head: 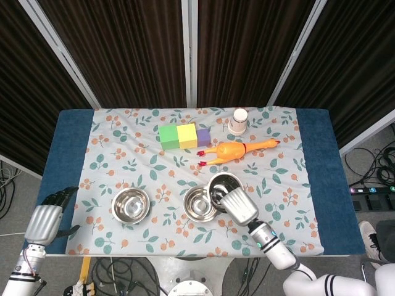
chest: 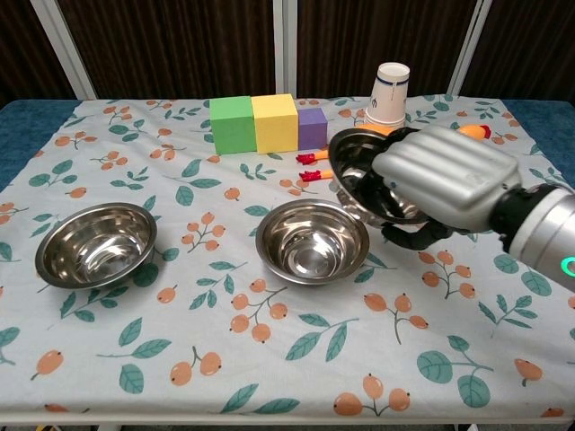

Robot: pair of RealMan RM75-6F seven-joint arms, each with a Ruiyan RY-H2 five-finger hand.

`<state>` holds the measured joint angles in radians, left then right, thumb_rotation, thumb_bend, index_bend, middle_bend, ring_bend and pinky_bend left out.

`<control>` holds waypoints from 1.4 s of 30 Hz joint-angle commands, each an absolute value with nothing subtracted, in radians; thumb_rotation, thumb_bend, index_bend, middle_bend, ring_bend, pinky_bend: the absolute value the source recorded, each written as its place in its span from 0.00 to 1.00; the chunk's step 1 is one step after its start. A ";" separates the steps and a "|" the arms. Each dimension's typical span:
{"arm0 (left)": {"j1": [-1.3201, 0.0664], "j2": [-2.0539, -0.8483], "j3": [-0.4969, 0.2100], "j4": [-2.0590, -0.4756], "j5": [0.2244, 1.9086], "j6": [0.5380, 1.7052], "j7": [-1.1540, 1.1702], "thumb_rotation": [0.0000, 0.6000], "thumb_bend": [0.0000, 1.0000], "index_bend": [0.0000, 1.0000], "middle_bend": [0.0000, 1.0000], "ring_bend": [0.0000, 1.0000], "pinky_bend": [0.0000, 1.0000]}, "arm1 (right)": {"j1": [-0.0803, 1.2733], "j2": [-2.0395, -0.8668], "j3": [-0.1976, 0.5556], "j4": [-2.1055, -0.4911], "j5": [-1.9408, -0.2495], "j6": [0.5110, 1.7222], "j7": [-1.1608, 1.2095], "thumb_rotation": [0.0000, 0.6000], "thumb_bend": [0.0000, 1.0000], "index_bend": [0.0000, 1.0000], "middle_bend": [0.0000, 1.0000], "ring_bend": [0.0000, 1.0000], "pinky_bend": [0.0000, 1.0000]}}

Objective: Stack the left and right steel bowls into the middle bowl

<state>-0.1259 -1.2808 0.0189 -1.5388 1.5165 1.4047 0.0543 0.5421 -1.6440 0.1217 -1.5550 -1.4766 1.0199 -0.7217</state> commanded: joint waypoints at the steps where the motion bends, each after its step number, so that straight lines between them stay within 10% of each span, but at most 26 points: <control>1: -0.126 -1.283 0.019 -1.533 1.521 1.406 0.048 1.00 0.04 0.16 0.23 0.21 0.24 | 0.583 -1.686 0.135 -1.534 -1.448 0.976 -0.751 1.00 0.38 0.72 0.61 0.38 0.14; 7: -0.127 -1.287 0.020 -1.522 1.532 1.412 0.040 1.00 0.04 0.16 0.23 0.21 0.24 | 0.627 -1.734 0.142 -1.504 -1.410 0.943 -0.778 1.00 0.36 0.71 0.60 0.37 0.14; 11: -0.126 -1.287 0.020 -1.518 1.530 1.413 0.035 1.00 0.04 0.16 0.23 0.21 0.25 | 0.656 -1.724 0.145 -1.510 -1.360 0.886 -0.764 1.00 0.07 0.53 0.45 0.22 0.05; 18: -0.126 -1.287 0.020 -1.517 1.532 1.412 0.033 1.00 0.05 0.16 0.23 0.21 0.24 | 0.678 -1.674 0.137 -1.569 -1.294 0.868 -0.796 1.00 0.00 0.27 0.26 0.02 0.00; 42: -0.214 -1.247 0.080 -1.645 1.614 1.259 0.231 1.00 0.09 0.20 0.26 0.21 0.27 | 0.576 -1.213 0.170 -2.097 -1.377 1.159 -0.713 1.00 0.00 0.24 0.26 0.02 0.00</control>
<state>-0.1890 -1.2573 0.0633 -1.6153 1.5914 1.2960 0.1882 0.5890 -1.2406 0.1545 -2.0710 -1.3556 1.1335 -0.7415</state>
